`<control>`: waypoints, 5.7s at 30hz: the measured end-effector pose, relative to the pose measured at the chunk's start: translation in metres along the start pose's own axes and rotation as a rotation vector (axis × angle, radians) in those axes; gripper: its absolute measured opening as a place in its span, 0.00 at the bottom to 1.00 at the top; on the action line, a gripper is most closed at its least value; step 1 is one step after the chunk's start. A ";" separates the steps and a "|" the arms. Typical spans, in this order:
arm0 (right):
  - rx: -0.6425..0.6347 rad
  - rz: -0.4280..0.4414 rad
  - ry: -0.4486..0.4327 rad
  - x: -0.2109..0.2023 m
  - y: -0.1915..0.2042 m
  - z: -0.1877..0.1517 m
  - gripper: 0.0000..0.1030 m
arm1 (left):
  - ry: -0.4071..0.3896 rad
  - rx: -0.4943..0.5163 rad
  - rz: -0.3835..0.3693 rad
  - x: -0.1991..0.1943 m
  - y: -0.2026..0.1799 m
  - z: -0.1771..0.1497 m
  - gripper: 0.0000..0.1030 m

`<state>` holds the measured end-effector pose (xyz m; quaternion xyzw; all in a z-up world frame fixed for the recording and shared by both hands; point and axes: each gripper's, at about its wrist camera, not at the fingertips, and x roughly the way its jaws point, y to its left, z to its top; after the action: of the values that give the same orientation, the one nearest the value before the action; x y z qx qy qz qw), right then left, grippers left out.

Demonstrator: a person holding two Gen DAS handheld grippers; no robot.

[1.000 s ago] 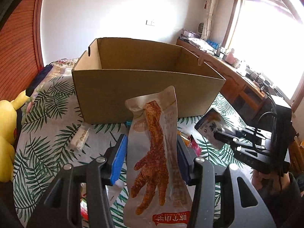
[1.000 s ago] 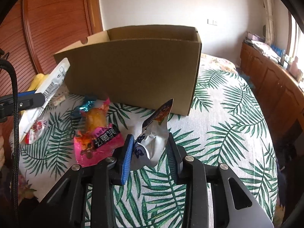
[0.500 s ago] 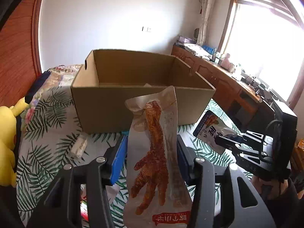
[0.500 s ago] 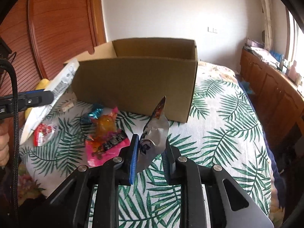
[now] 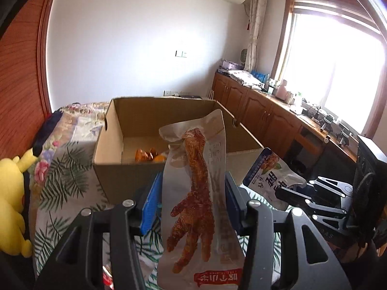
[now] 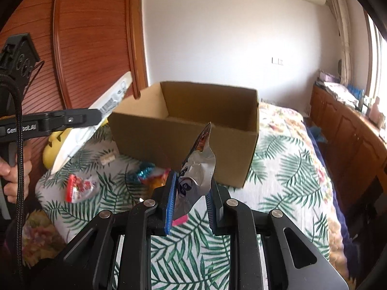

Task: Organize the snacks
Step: 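Lift both packs and carry them over the cardboard box, then open both tools to drop the packs into the box, then move both tools back over the remaining snacks, then grasp the white duck-gizzard pouch with the left tool while the right tool grasps the pink bread pack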

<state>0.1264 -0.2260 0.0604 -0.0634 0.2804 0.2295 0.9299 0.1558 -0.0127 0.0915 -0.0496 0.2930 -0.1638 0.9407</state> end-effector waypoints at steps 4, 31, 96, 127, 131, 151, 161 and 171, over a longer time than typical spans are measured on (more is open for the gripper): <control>-0.011 0.012 -0.027 0.001 -0.002 0.016 0.20 | -0.009 0.007 0.003 0.007 0.004 0.017 0.47; -0.020 0.037 -0.046 0.092 -0.040 0.082 0.20 | 0.025 0.018 0.062 0.115 0.050 0.096 0.48; 0.002 0.027 0.017 0.052 0.017 0.041 0.35 | 0.022 0.065 0.129 0.032 0.039 0.021 0.67; 0.035 0.033 0.230 0.109 0.033 -0.030 0.49 | 0.214 0.020 0.141 0.025 0.075 -0.115 0.68; 0.027 0.023 0.236 0.115 0.035 -0.031 0.52 | 0.233 0.015 0.143 0.026 0.080 -0.123 0.68; 0.064 0.094 0.291 0.144 0.032 -0.034 0.65 | 0.292 0.050 0.160 0.041 0.078 -0.134 0.68; 0.029 0.064 0.295 0.145 0.040 -0.034 0.67 | 0.298 0.085 0.131 0.037 0.061 -0.135 0.38; 0.026 0.054 0.299 0.148 0.042 -0.035 0.69 | 0.233 0.095 0.105 0.017 0.044 -0.129 0.22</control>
<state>0.1988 -0.1397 -0.0493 -0.0771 0.4201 0.2390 0.8720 0.1076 0.0230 -0.0323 0.0297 0.3943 -0.1324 0.9089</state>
